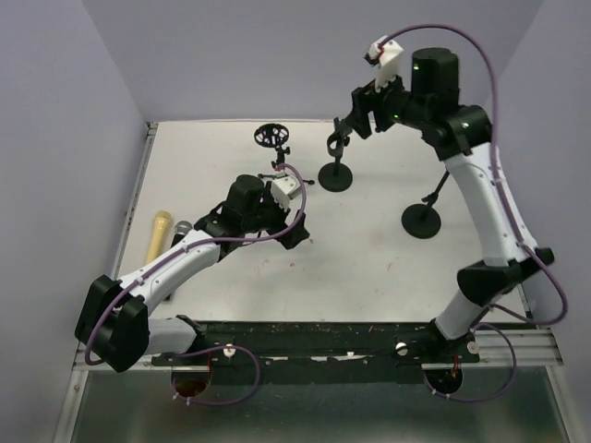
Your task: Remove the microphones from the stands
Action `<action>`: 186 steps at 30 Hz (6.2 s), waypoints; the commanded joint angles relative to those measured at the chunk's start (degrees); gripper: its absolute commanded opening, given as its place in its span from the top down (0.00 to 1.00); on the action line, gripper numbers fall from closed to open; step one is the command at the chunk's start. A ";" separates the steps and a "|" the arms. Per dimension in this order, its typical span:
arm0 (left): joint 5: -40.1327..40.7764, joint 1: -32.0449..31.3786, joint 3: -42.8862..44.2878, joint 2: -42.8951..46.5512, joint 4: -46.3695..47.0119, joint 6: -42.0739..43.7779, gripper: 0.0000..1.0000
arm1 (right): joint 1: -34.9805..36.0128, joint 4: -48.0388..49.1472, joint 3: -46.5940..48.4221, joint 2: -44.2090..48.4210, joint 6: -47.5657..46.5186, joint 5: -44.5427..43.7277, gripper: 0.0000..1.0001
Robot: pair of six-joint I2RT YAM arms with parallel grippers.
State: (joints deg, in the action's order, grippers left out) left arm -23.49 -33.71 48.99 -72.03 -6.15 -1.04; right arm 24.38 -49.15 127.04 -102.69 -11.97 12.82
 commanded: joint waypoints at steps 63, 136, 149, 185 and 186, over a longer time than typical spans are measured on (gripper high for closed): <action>-4.73 -4.25 6.47 -5.84 0.09 -2.65 0.01 | -7.77 26.13 -43.47 38.80 -22.14 -38.41 0.75; -38.74 1.29 52.96 -18.32 -28.83 30.66 0.48 | -0.12 40.62 -48.38 32.47 -6.94 36.06 0.36; -22.41 1.11 40.05 -10.42 -8.18 14.14 0.67 | -0.12 30.62 -49.52 36.07 4.85 19.43 0.21; -4.63 0.49 40.22 -11.99 -6.68 -1.08 0.36 | 1.46 72.96 -74.40 21.66 6.96 27.17 0.57; -6.03 0.49 39.78 -11.91 -6.24 -0.90 0.31 | 1.46 73.05 -74.48 21.66 6.78 27.35 0.65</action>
State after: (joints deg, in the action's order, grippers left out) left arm -25.43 -33.12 88.18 -83.70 -12.71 -1.39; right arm 25.47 19.11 53.58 -80.38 -4.67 40.86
